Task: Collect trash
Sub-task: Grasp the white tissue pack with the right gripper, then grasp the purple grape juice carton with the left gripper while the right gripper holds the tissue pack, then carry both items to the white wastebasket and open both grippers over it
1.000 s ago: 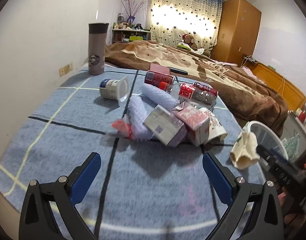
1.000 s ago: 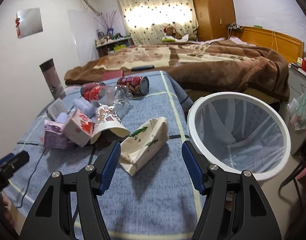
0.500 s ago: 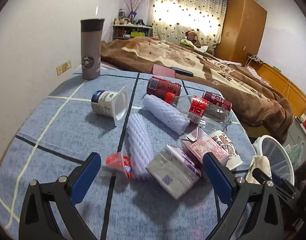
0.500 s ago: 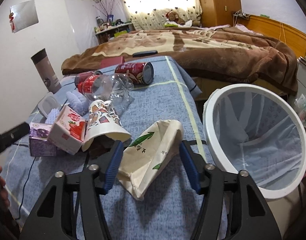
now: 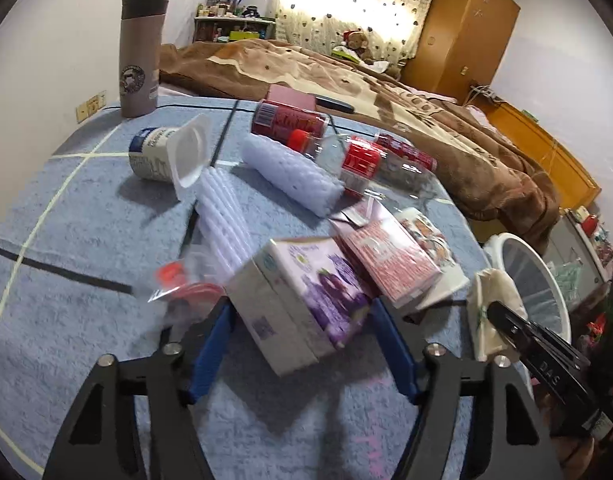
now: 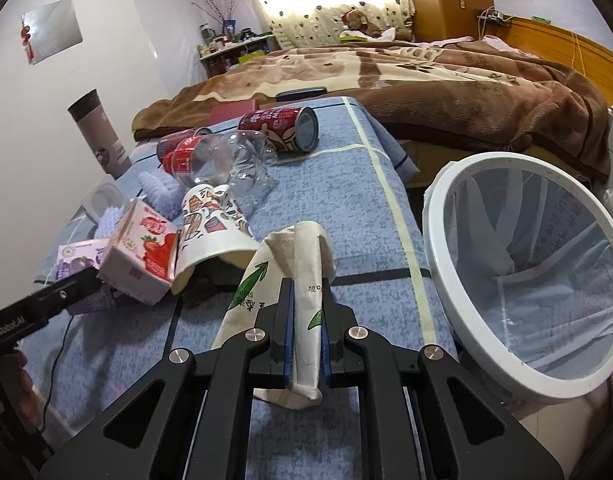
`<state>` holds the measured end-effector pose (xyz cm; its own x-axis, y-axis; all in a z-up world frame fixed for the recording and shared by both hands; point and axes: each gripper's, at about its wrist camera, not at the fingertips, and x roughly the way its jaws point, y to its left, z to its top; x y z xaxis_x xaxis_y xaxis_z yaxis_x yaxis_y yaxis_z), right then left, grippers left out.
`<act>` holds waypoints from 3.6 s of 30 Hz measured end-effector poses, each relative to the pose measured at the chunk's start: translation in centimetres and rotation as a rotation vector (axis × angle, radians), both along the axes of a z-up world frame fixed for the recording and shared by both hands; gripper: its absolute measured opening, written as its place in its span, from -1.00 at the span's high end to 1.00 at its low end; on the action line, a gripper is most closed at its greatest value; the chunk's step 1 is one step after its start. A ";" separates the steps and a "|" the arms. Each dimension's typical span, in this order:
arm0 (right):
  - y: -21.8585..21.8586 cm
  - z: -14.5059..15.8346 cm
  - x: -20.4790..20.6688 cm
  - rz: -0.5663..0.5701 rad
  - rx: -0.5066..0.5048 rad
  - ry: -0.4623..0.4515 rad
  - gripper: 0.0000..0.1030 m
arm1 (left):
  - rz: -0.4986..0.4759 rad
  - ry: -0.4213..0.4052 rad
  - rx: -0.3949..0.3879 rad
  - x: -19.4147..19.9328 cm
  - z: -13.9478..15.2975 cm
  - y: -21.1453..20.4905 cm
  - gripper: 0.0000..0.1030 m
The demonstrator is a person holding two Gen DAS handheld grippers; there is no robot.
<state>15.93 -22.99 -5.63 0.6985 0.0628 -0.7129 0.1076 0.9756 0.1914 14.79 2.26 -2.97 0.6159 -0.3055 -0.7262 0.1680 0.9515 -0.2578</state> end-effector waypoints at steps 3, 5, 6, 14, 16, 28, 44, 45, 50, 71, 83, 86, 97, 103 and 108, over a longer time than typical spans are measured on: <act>-0.2 0.0 -0.2 0.007 0.004 -0.002 0.80 | -0.006 -0.001 -0.014 -0.9 -0.2 -0.1 -0.22; -0.4 0.0 -0.4 0.007 0.009 -0.002 0.80 | -0.010 -0.001 -0.015 -1.4 -0.3 -0.2 -0.14; -0.5 0.0 -0.4 0.006 0.010 -0.002 0.81 | -0.012 -0.005 -0.015 -1.8 -0.3 -0.2 -0.13; -0.6 0.0 -0.7 -0.001 0.016 -0.003 0.80 | 0.047 -0.065 0.033 -0.9 1.0 1.0 -0.57; -0.6 0.0 -0.7 0.004 0.018 -0.002 0.80 | 0.049 -0.110 0.061 -0.7 1.9 1.5 -0.59; -0.8 0.0 -0.8 0.002 0.021 0.002 0.80 | -0.188 -0.132 0.167 0.4 1.7 -1.2 -0.71; -1.1 -0.1 -0.9 0.017 0.017 0.008 0.80 | -0.285 -0.095 0.246 -0.1 0.1 -3.9 -0.70; -1.0 0.0 -0.9 0.018 0.018 0.008 0.80 | -0.290 -0.091 0.258 0.0 -0.2 -4.1 -0.70; -1.0 -0.1 -0.9 0.022 0.020 0.010 0.80 | -0.284 -0.043 0.250 0.2 -1.0 -4.1 -0.38; -0.8 1.0 -2.2 0.048 0.030 -0.027 0.81 | -0.213 -0.083 0.165 -3.6 1.3 -2.8 -0.08; -2.1 3.4 -3.6 0.031 0.023 -0.094 0.81 | -0.255 -0.154 0.128 -4.5 4.5 -5.3 -0.08; -3.0 3.9 -3.9 0.013 0.019 -0.108 0.80 | -0.276 -0.165 0.122 -4.4 5.0 -6.6 -0.08; -7.8 5.1 -4.6 -0.097 -0.016 -0.133 0.80 | -0.384 -0.175 0.099 -3.6 5.8 -13.4 -0.09; -10.9 4.9 -4.6 -0.171 -0.038 -0.121 0.80 | -0.453 -0.167 0.077 -3.1 5.7 -17.9 -0.09; -13.3 4.1 -4.2 -0.218 -0.066 -0.093 0.80 | -0.502 -0.165 0.082 -2.9 5.5 -21.2 -0.09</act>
